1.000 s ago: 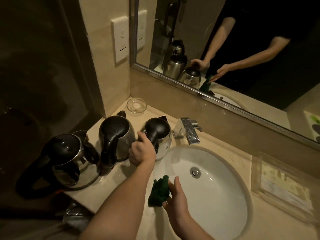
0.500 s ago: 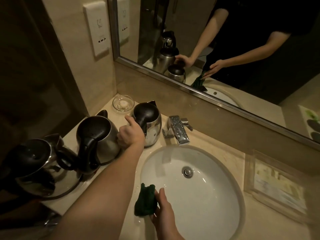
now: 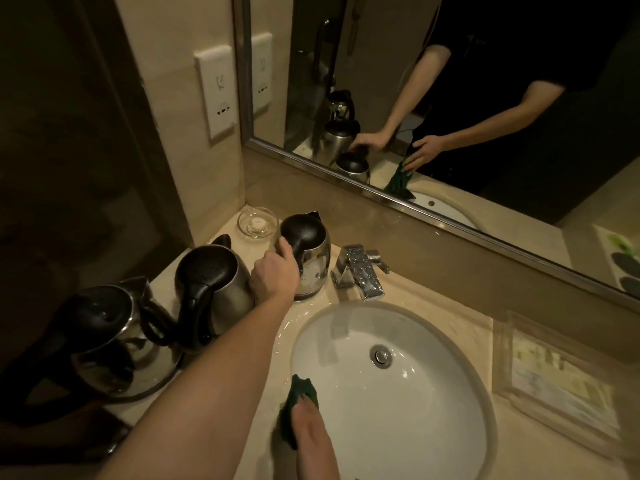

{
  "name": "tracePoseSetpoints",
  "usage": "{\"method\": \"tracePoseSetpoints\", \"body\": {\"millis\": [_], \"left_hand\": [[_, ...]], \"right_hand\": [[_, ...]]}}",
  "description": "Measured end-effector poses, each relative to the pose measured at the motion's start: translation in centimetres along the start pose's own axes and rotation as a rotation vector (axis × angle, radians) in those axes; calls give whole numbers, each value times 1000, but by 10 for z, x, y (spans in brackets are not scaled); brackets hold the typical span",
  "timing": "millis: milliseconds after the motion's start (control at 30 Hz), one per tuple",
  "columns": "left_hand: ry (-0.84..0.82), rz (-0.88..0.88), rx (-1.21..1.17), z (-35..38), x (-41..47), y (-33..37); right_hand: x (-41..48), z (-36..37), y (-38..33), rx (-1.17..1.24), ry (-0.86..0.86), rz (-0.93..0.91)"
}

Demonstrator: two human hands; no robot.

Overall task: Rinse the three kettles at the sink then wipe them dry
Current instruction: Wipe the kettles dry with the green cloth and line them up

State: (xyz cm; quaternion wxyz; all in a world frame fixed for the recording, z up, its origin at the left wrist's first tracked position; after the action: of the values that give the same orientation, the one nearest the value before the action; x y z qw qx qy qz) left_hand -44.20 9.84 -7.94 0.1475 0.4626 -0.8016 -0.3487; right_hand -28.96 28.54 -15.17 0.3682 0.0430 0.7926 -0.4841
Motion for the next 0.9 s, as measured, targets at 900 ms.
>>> {"method": "tracePoseSetpoints", "body": {"millis": [900], "left_hand": [[-74, 77, -70, -114, -38, -129]], "right_hand": [[-30, 55, -4, -482, 41, -150]]}}
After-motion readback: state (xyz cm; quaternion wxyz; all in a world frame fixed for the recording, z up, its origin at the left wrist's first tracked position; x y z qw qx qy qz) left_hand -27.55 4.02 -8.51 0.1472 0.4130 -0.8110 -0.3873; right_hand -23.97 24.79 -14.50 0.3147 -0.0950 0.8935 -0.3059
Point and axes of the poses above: each hand's wrist, its own x-axis towards the middle knuckle, its own z-axis out of the palm, y = z × x, the point moved 2 cm from there along x, towards the middle knuckle, and after that the axes turned 4 degrees about z, right-handed, at the moved point
